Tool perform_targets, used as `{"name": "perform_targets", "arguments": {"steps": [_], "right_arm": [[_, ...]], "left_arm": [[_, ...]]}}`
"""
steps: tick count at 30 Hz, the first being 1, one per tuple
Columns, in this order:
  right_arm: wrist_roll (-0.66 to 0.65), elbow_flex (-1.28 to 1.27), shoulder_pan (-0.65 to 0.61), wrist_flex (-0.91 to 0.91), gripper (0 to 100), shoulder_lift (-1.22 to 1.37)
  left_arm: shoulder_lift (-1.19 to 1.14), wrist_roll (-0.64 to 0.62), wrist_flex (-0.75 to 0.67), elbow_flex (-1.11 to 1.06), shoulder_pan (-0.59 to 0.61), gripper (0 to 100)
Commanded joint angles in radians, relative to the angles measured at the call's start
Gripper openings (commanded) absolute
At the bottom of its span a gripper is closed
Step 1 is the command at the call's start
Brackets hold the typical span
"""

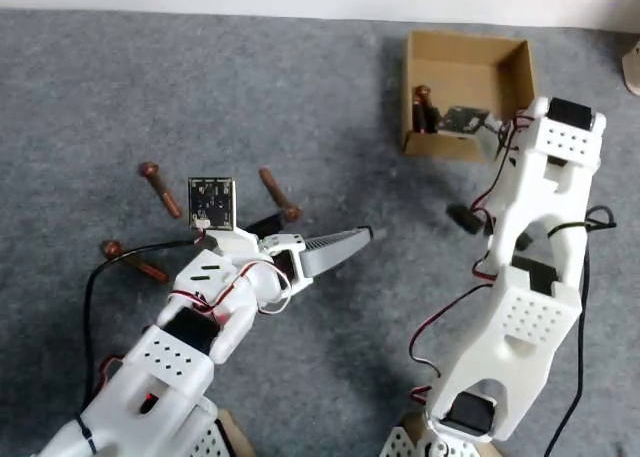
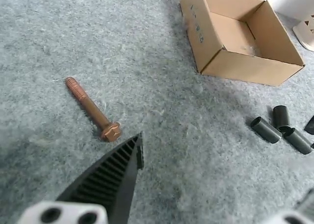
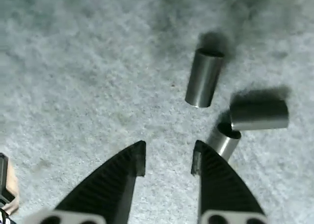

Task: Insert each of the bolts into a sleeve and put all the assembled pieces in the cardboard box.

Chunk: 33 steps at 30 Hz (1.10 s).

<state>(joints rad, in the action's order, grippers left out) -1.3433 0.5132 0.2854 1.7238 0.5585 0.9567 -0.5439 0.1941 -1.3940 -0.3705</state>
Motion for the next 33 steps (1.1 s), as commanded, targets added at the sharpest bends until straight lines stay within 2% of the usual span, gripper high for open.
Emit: {"name": "perform_targets", "arguments": {"steps": [1, 11, 28, 33], "right_arm": [[0.014, -0.019, -0.012, -0.082, 14.8, 0.01], [0.021, -0.173, -0.028, -0.289, 14.8, 0.027], [0.098, -0.182, -0.107, -0.329, 14.7, 0.035], [0.175, -0.186, -0.114, -0.427, 7.4, 0.039]], "left_arm": [[0.008, -0.003, -0.003, 0.005, 0.001, 50], [0.008, -0.003, -0.003, 0.004, 0.001, 50], [0.008, -0.003, -0.003, 0.004, 0.001, 50], [0.008, -0.003, -0.003, 0.004, 0.001, 50]]}}
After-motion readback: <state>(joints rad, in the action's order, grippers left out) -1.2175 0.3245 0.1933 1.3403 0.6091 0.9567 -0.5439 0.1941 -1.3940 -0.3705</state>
